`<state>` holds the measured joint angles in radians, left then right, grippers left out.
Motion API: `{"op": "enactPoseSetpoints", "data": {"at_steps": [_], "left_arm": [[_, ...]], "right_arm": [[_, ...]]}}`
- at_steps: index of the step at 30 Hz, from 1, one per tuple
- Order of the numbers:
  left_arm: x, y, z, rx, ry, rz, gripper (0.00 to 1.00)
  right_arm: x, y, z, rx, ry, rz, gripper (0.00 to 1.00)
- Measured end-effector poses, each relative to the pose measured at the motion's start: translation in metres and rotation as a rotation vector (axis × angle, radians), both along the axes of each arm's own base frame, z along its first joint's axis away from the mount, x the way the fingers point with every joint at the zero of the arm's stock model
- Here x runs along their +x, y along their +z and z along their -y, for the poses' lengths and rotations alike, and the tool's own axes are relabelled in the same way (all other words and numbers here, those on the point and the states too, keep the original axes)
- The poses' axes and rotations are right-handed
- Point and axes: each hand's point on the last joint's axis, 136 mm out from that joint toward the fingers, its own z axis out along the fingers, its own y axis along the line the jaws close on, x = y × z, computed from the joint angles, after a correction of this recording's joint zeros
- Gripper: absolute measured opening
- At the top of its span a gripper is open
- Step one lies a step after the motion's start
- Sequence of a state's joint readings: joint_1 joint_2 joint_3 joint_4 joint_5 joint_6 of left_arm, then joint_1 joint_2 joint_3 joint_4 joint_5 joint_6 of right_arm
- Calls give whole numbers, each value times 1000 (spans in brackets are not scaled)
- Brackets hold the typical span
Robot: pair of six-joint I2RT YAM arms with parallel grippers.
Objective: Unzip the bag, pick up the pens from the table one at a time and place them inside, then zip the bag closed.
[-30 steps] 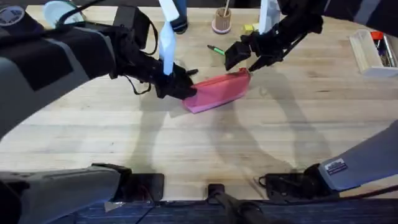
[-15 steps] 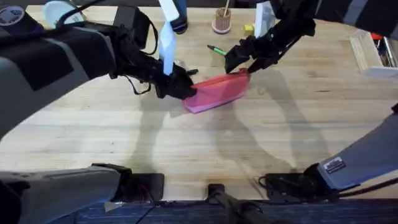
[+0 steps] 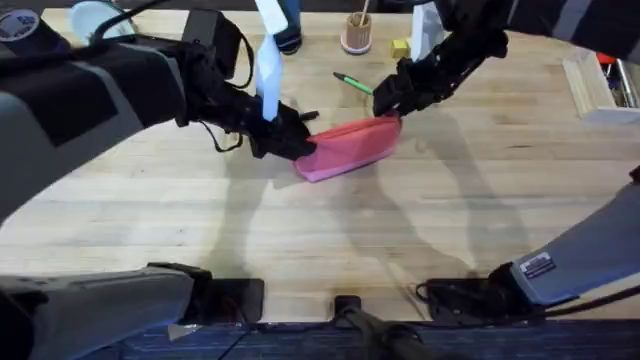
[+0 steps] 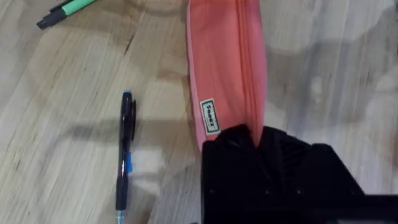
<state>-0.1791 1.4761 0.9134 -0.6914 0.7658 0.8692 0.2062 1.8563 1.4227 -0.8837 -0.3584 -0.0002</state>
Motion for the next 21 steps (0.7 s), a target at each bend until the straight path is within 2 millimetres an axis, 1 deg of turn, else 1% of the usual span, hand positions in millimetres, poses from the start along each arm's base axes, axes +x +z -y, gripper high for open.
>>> {"op": "enactPoseSetpoints", "data": {"at_steps": [11, 17, 19, 21], "left_arm": [[0, 0, 0, 0, 0, 0, 41], [0, 0, 0, 0, 0, 0, 41], [0, 0, 0, 0, 0, 0, 41], [0, 0, 0, 0, 0, 0, 41]], "right_arm": [[1, 0, 4, 1, -11, 0, 267], [3, 0, 7, 5, -21, -1, 259], [3, 0, 7, 5, -22, -1, 240], [3, 0, 7, 4, -22, 0, 200]]}}
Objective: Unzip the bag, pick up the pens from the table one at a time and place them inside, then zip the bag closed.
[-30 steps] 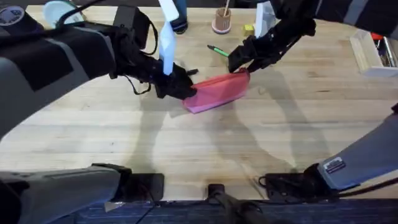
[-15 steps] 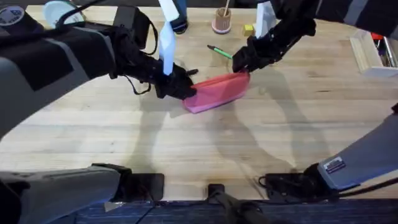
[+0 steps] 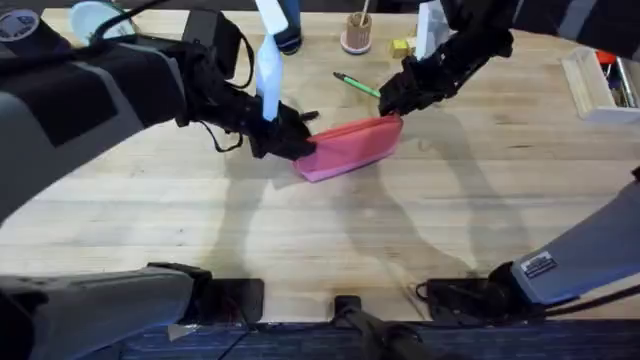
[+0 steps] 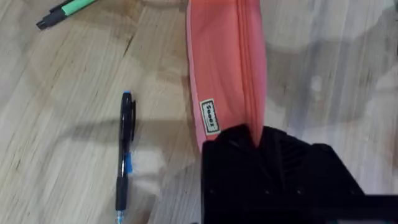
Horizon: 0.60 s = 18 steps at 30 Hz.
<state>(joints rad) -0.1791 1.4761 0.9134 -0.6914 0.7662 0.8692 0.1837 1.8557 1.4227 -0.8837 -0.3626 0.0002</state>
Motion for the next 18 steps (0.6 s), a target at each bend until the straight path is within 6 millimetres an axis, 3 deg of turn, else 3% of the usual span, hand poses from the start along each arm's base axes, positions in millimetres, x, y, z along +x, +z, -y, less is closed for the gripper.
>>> {"op": "enactPoseSetpoints", "data": {"at_steps": [6, 18], "left_arm": [[0, 0, 0, 1, 1, -1, 41], [0, 0, 0, 2, 1, 1, 41]], "right_arm": [[0, 8, 3, -5, -6, 19, 39], [5, 35, 1, 4, -3, 36, 31]]}}
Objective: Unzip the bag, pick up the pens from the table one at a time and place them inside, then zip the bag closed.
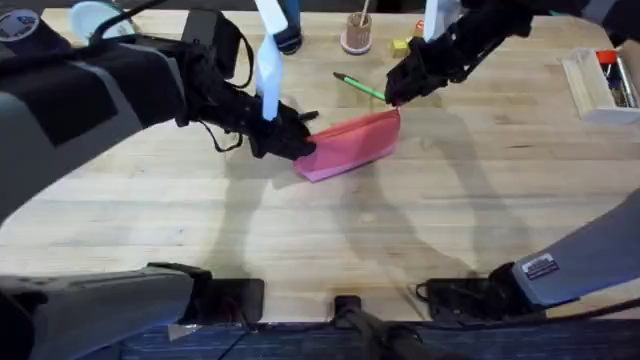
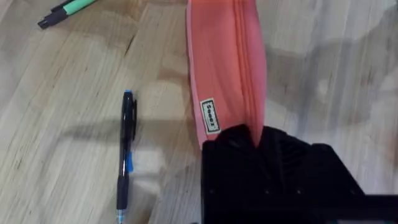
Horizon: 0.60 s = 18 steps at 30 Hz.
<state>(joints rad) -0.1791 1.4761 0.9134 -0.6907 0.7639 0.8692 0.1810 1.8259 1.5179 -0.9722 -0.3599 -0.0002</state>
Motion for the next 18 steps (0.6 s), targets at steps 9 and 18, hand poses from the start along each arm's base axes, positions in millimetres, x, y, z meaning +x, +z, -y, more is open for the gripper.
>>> {"op": "enactPoseSetpoints", "data": {"at_steps": [9, 18], "left_arm": [[0, 0, 0, 0, 0, 0, 41], [0, 0, 0, 0, 1, 0, 41]], "right_arm": [[-4, 10, -14, 75, 22, -14, 31], [-22, 17, -65, 138, 149, -8, 33]]}}
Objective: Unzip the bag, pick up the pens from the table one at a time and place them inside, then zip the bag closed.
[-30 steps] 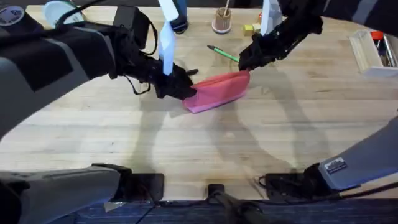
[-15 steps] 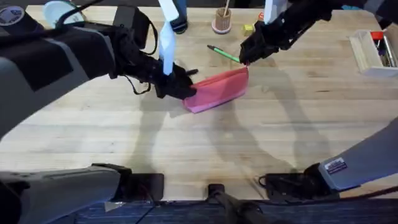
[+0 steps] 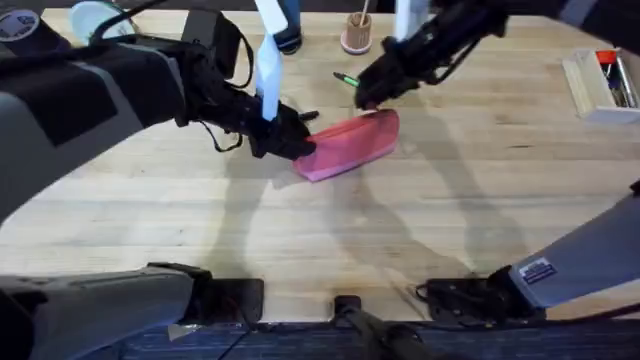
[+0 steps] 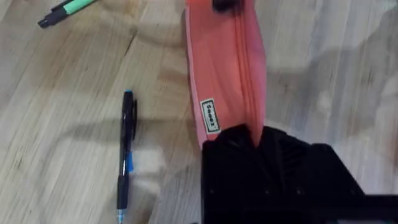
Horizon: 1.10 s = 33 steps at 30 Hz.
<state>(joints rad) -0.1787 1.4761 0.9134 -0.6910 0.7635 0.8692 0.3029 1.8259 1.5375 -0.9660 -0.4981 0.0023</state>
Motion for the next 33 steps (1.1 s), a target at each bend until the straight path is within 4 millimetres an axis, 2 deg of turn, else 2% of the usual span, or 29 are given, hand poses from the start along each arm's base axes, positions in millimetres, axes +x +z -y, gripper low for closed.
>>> {"op": "enactPoseSetpoints", "data": {"at_steps": [6, 12, 18, 25, 28, 33], "left_arm": [[0, 0, -1, 1, 2, 0, 41], [1, 0, -1, 2, 4, 0, 41], [1, 0, -2, 2, 7, -1, 41], [1, -2, -5, 10, 16, -8, 41], [1, -2, -5, 11, 17, -8, 41], [1, -2, -5, 13, 17, -7, 42]], "right_arm": [[-14, 5, -50, 33, 94, 47, 33], [-26, 9, -87, 60, 114, 56, 33], [-41, 12, -113, 75, 119, 46, 33], [-44, 10, -117, 55, 75, 27, 41], [-42, 8, -114, 36, 59, 27, 238], [-37, 4, -103, -17, 24, 35, 512]]}}
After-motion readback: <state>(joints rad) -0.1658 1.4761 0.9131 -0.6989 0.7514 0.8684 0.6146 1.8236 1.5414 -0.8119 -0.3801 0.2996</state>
